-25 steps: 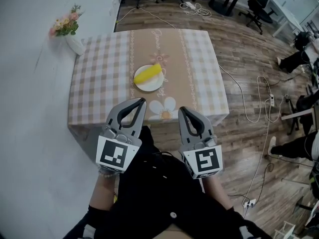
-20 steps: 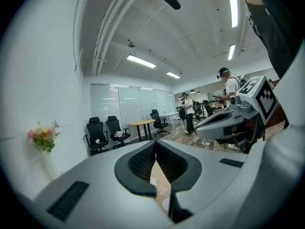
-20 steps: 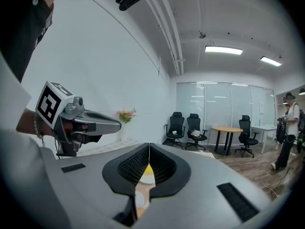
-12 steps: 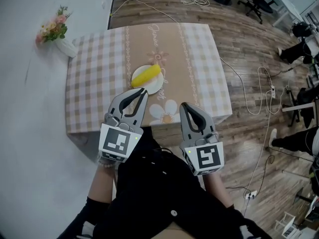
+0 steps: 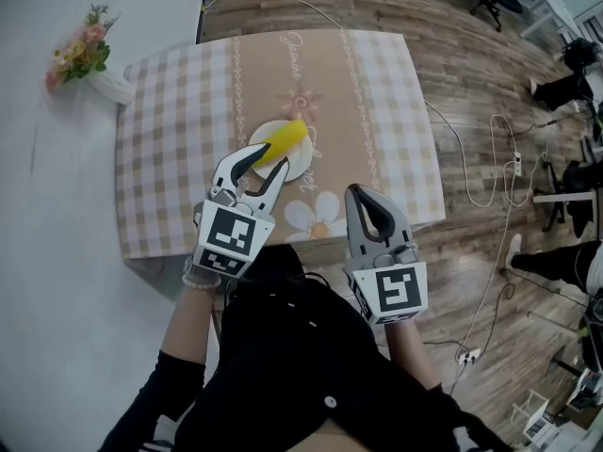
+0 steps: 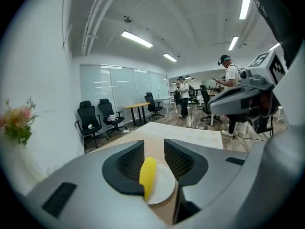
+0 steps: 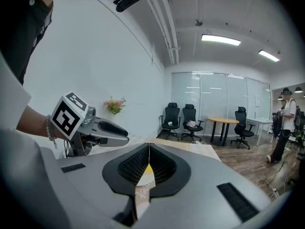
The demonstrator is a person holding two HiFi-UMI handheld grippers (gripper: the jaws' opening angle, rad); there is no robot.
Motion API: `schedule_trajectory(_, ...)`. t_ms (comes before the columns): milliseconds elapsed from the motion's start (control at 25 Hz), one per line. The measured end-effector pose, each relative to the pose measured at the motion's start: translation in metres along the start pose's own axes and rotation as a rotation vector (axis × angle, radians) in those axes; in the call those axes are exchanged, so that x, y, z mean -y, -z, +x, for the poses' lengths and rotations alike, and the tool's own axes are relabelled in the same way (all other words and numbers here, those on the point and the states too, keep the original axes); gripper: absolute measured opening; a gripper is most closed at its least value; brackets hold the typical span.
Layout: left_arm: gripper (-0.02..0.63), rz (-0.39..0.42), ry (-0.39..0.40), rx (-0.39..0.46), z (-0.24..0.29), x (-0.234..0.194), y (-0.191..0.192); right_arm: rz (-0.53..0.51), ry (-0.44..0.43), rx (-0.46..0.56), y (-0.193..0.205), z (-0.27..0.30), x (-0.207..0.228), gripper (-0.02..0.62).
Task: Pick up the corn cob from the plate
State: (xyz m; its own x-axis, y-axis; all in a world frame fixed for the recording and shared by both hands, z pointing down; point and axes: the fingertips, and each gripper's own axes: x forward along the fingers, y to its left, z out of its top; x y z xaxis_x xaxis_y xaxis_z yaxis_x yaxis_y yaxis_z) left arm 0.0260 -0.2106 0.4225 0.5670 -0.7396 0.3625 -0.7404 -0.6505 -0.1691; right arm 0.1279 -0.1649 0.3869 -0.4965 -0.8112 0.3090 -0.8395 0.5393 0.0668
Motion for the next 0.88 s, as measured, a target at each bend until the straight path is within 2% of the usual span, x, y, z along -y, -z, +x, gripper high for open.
schedule_trajectory(160,0.168,-0.022,0.026,-0.098,0.026,-0.007,0.037,0.012,0.004,-0.03,0.003,0.016,0.004,0.04)
schedule_trajectory(240,0.199,-0.007,0.046,-0.142,0.039,-0.009,0.051,0.012,-0.002,-0.052,0.006,0.022,0.003,0.04)
schedule_trajectory(400,0.206,0.03,0.074,-0.189,0.059,-0.015,0.068,0.021,-0.007,-0.056,0.012,0.038,0.003,0.04)
schedule_trajectory(880,0.235,0.031,0.144,-0.313,0.108,-0.022,0.119,0.032,0.018,-0.112,0.023,0.064,0.013,0.04)
